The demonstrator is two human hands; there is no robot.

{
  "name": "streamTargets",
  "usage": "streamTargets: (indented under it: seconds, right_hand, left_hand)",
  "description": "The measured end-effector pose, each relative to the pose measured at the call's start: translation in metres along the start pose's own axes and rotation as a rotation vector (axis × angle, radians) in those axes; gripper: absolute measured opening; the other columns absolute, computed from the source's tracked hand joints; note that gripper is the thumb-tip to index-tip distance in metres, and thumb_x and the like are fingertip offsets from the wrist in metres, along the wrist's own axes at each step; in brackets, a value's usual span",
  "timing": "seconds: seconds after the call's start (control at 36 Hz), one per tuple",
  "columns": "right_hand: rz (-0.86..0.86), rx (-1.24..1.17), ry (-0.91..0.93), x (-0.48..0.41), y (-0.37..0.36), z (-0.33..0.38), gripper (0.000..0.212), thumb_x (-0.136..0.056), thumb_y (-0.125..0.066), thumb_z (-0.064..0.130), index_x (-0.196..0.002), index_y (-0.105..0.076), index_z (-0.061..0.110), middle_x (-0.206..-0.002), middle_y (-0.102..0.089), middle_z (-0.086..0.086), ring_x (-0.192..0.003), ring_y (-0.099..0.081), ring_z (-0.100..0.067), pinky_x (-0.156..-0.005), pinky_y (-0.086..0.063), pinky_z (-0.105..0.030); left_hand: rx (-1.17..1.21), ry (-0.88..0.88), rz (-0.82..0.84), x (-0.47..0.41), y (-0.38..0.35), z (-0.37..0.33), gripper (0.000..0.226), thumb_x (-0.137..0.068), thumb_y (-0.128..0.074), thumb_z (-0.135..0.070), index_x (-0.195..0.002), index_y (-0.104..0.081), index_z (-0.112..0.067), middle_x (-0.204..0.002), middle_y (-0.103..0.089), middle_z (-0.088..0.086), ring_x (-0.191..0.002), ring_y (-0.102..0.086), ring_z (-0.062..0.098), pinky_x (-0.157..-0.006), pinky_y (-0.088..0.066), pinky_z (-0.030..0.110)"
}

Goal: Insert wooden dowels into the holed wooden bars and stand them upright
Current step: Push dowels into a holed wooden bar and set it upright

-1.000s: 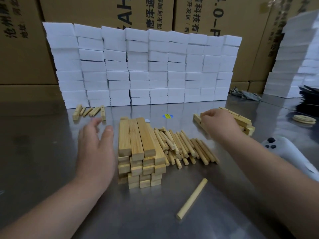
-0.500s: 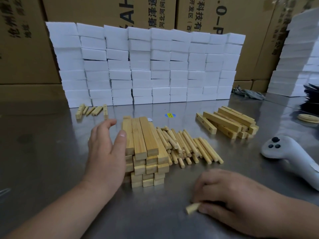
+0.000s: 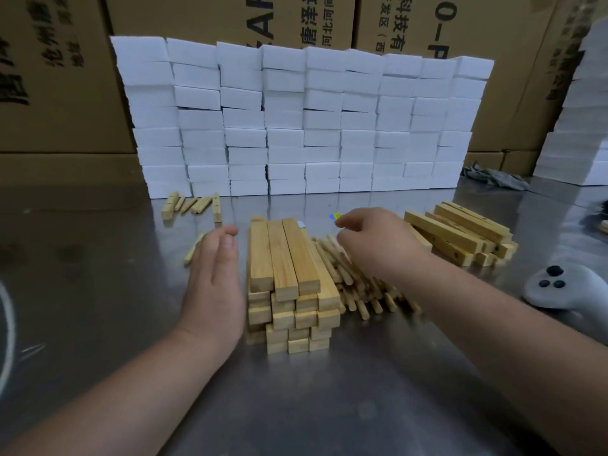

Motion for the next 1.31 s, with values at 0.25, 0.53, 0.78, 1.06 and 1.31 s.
streamTargets:
  seconds: [0.25,0.53,0.78,1.06,1.31]
  right_hand:
    - [-0.099,0.349,-0.266,-0.027,0.055,-0.066,0.029,-0.089,-0.042,0.019,-0.107,-0.064,0.015,-0.085,-0.065,-0.004,-0.069,-0.061,-0.021,-0.059,-0.051,-0.029]
    - [0.096,0.797,-0.376,-0.038,0.044,-0.091,0.013,-0.085,-0.061,0.022,-0.086,-0.059,0.010,-0.077,-0.058,-0.006,-0.066,-0.055,-0.018,-0.049,-0.038,-0.025]
    - [0.116,0.792,-0.442,-0.033,0.039,-0.076,0.013,-0.084,-0.054,0.009,-0.073,-0.050,0.004,-0.074,-0.051,-0.007,-0.060,-0.049,-0.019,-0.047,-0.039,-0.027]
    - [-0.317,0.147,-0.347,-0.030,0.060,-0.059,0.019,-0.088,-0.047,0.020,-0.077,-0.053,0.005,-0.061,-0.043,-0.005,-0.071,-0.049,-0.029,-0.062,-0.038,-0.033]
    - [-0.199,-1.147,-0.484,0.006,0.008,-0.020,0.023,-0.092,-0.046,0.012,-0.077,-0.056,-0.002,-0.062,-0.061,-0.010,-0.039,-0.057,-0.008,-0.043,-0.047,-0.017]
  left_hand:
    - [-0.009,-0.022,0.091,0.002,-0.006,-0.002,0.060,-0.083,-0.016,-0.052,-0.126,-0.047,-0.023,-0.124,-0.050,-0.006,-0.119,-0.042,0.006,-0.105,-0.030,0.027]
    - [-0.009,-0.023,0.086,0.001,-0.005,-0.002,0.060,-0.083,-0.015,-0.050,-0.122,-0.051,-0.021,-0.121,-0.051,-0.004,-0.116,-0.043,0.007,-0.104,-0.032,0.027]
    - [0.012,-0.037,0.131,0.002,-0.006,-0.004,0.048,-0.081,-0.023,-0.050,-0.118,-0.047,-0.031,-0.123,-0.048,-0.010,-0.115,-0.041,-0.001,-0.093,-0.029,0.010]
    - [0.018,-0.042,0.106,0.002,-0.005,-0.008,0.048,-0.081,-0.021,-0.048,-0.117,-0.046,-0.029,-0.121,-0.047,-0.008,-0.113,-0.041,0.000,-0.092,-0.027,0.007]
    - [-0.025,-0.098,0.135,0.005,-0.005,-0.015,0.042,-0.082,-0.025,-0.047,-0.117,-0.045,-0.033,-0.121,-0.047,-0.011,-0.113,-0.042,-0.005,-0.098,-0.030,0.012]
Point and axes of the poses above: each hand's wrist, its own x-axis away from the middle knuckle, its own y-axis out of the back of the hand, z = x × y, the point moved 4 cm from there along -x, towards the middle knuckle
